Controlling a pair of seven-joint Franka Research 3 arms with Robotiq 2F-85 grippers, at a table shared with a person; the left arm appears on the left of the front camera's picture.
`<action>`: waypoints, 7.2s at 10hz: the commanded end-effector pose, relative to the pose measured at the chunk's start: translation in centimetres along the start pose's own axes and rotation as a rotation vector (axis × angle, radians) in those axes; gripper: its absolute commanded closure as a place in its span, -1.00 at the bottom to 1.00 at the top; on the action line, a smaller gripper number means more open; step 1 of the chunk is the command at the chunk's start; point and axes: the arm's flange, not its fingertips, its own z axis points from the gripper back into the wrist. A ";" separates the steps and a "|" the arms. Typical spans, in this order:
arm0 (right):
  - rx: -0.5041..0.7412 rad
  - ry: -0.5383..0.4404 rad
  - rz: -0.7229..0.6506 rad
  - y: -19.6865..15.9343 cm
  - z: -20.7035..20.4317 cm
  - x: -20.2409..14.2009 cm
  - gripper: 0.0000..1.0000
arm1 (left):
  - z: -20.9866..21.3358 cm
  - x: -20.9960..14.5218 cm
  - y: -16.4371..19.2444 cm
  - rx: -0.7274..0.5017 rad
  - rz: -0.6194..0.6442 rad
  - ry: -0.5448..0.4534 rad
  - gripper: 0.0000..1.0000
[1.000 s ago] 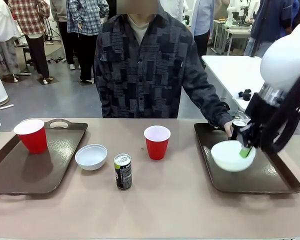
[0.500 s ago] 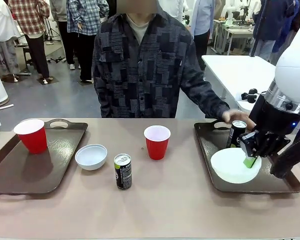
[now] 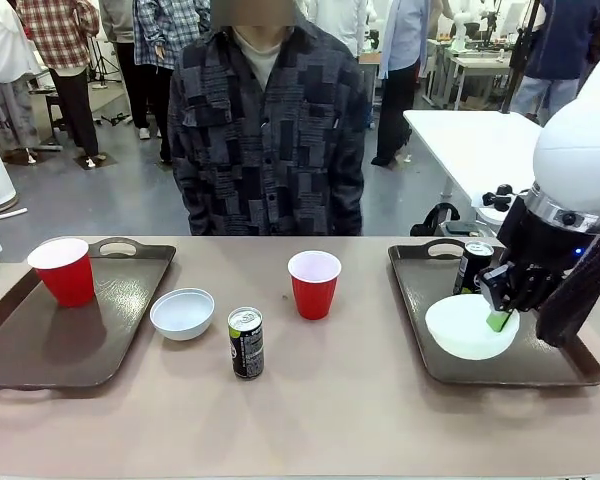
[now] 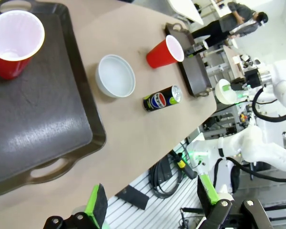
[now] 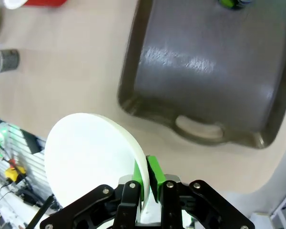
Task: Prepare tableware on both trays.
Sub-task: Pick up a Picnic Bowl from the table and place it on a Handle tray.
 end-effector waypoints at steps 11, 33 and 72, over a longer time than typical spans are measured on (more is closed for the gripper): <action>-0.067 -0.051 0.076 -5.6 -5.3 3.8 0.86 | 0.1 -0.1 0.0 -0.015 -0.006 -0.006 -1.00; -0.069 0.052 0.021 -5.9 -0.2 3.7 -0.74 | 0.1 -0.1 0.0 -0.015 -0.006 -0.006 -1.00; 0.878 -0.115 -0.222 -13.7 4.3 -8.1 -0.74 | -15.2 6.3 -16.7 0.671 -0.236 0.177 -1.00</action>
